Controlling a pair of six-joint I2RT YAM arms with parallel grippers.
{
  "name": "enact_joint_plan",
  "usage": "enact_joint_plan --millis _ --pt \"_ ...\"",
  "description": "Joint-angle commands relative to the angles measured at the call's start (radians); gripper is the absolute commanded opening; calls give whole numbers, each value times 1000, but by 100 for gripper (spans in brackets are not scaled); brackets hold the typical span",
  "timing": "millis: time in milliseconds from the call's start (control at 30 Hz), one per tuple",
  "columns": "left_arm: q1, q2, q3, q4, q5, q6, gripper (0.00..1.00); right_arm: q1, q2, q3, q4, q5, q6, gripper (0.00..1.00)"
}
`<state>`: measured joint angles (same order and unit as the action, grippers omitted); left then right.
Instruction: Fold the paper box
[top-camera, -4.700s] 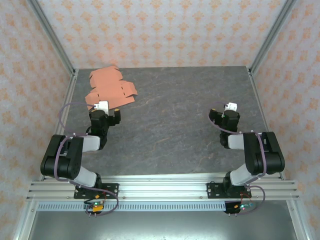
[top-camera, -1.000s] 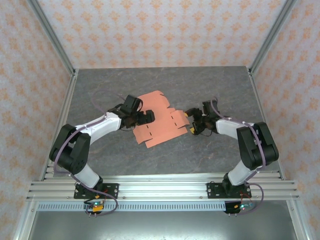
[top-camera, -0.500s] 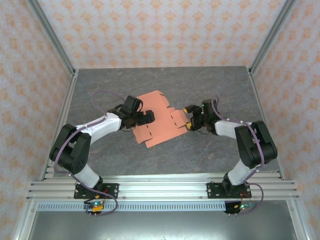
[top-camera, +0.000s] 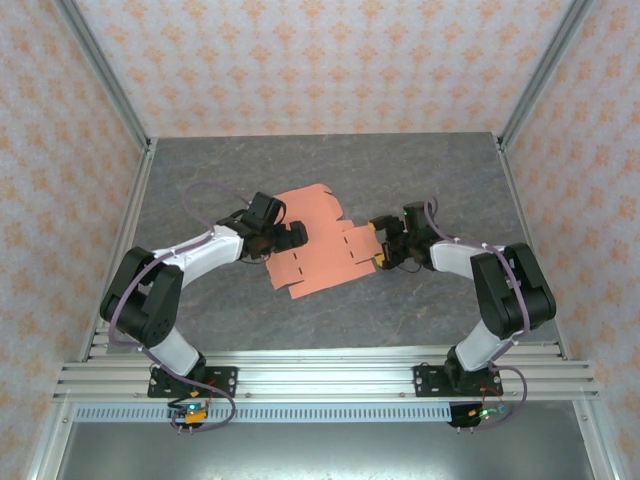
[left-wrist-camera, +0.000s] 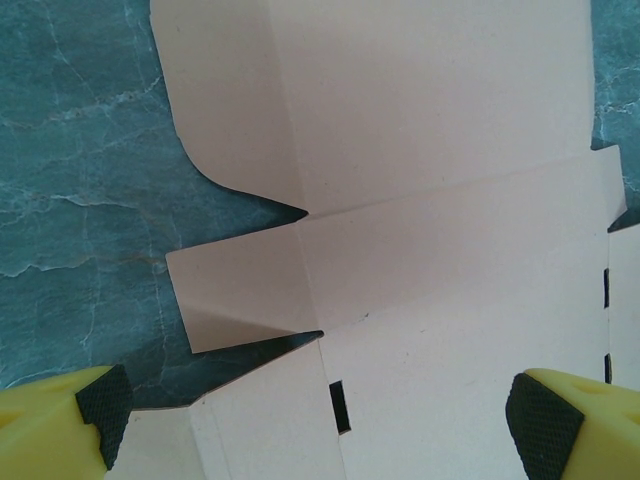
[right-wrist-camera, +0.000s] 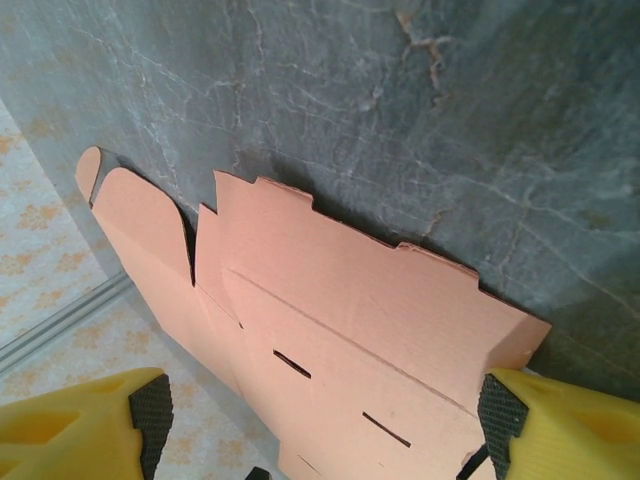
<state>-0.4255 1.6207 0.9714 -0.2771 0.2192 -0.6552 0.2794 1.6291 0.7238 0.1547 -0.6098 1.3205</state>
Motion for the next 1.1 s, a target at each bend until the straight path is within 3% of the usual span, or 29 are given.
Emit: enact_joint_plan --millis 0,167,633,833,1067 --pt "-8 16 -20 -36 -37 -12 100 12 -40 12 -99 25 17 85" --pt "-7 20 -26 -44 -50 -18 100 14 -88 3 -155 60 25 93" --pt "-7 62 -18 -61 -52 -44 100 65 -70 -29 -96 88 145 90" --pt "-8 72 -16 -66 -41 -50 100 66 -65 -43 -22 152 133 70" --pt "-8 74 -21 -76 -39 -53 100 66 -29 -37 58 160 97 58"
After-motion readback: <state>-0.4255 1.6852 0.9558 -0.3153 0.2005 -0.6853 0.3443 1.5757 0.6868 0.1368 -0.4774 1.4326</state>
